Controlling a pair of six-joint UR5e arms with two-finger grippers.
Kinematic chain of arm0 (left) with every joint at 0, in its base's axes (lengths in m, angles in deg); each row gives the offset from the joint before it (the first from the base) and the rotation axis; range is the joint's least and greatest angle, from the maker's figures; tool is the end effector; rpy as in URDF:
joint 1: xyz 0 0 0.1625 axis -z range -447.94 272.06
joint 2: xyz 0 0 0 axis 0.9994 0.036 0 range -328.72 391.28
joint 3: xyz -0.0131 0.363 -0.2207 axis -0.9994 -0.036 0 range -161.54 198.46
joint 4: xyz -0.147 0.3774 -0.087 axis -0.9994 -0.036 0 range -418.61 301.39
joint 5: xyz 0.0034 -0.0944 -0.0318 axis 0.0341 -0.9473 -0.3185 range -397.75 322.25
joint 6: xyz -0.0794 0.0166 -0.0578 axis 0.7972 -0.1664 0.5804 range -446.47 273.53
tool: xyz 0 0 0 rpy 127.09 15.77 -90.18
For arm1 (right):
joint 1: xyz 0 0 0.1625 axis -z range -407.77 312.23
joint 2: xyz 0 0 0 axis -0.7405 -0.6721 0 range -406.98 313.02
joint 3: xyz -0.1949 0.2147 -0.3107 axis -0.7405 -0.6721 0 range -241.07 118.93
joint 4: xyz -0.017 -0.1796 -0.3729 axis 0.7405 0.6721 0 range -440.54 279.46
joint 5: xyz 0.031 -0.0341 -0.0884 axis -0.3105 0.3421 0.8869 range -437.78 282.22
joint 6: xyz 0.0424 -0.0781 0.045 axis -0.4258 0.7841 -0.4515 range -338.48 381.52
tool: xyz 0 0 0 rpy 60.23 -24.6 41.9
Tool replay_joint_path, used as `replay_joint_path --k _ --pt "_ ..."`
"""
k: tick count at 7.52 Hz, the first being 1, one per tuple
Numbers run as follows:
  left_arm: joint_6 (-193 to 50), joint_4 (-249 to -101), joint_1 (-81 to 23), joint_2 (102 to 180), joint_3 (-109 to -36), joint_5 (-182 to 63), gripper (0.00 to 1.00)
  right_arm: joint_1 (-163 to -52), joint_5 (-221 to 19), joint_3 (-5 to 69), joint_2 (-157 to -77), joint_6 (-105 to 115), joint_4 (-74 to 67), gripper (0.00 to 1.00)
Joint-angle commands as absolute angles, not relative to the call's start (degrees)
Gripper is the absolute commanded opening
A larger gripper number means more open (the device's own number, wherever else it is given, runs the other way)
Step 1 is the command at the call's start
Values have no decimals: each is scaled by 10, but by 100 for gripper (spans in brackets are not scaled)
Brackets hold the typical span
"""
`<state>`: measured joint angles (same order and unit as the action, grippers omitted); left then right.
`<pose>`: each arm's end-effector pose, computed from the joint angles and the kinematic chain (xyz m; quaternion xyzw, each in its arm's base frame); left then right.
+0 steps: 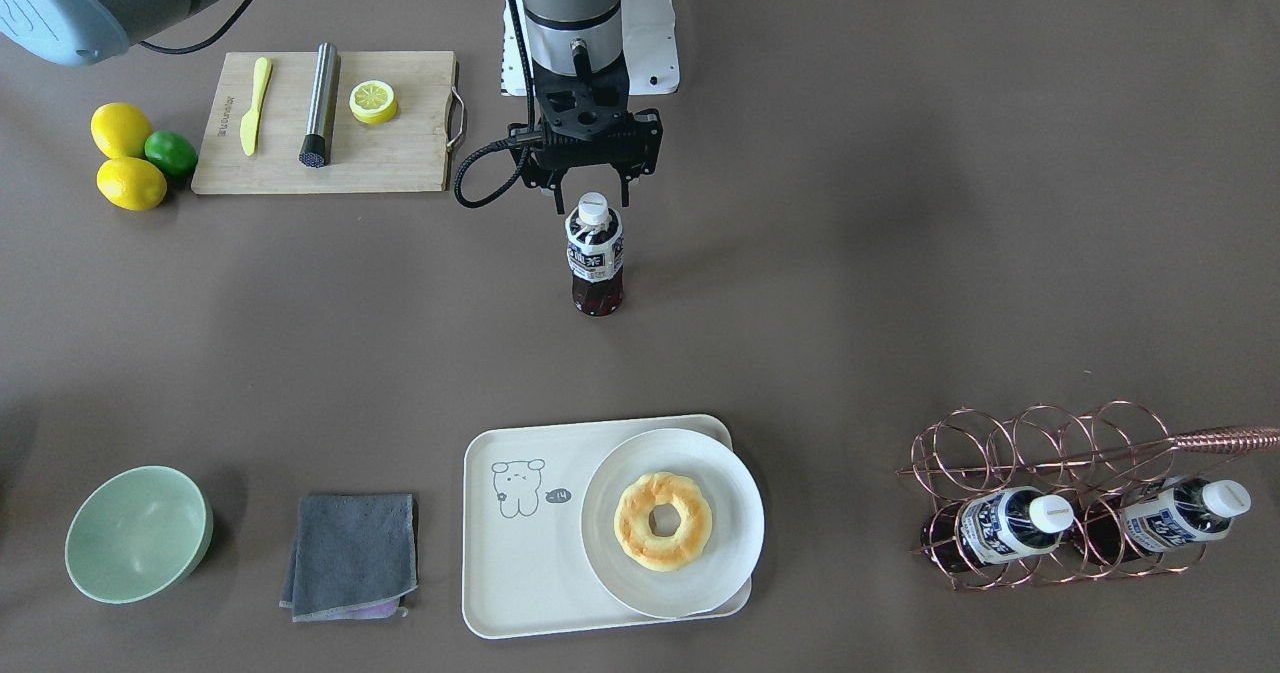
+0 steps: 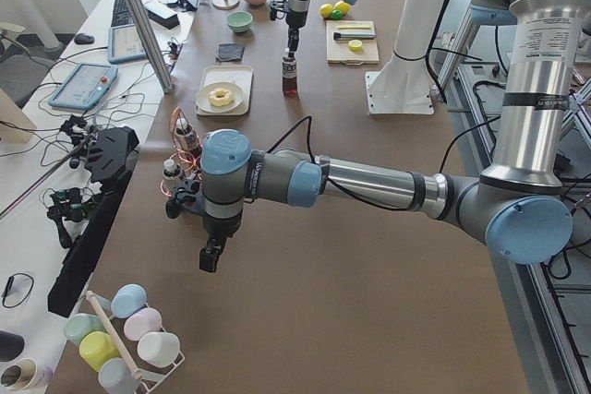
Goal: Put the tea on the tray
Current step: 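Lower the right gripper and close it on the bottle's white cap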
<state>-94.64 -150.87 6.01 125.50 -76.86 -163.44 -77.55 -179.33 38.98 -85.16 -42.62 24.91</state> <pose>-0.1117 -0.5257 0.5801 0.1295 0.2928 0.0663 0.9451 -0.5151 -0.4253 0.0744 0.1013 -0.3900 -0.0084 0.9152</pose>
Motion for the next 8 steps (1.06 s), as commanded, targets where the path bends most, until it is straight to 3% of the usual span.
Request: replay_joint_path --k 1,5,7,8 --pt "-946 -1509 60 1255 -768 -1634 98 -774 -1792 382 -850 -428 248 70" --pt "-946 -1509 60 1254 -768 -1635 98 -775 -1789 382 -849 -428 248 60" --pt "-946 -1509 60 1252 -768 -1634 98 -775 -1789 382 -849 -428 248 12" --pt "-946 -1509 60 1252 -768 -1635 98 -777 -1792 386 -844 -427 249 0"
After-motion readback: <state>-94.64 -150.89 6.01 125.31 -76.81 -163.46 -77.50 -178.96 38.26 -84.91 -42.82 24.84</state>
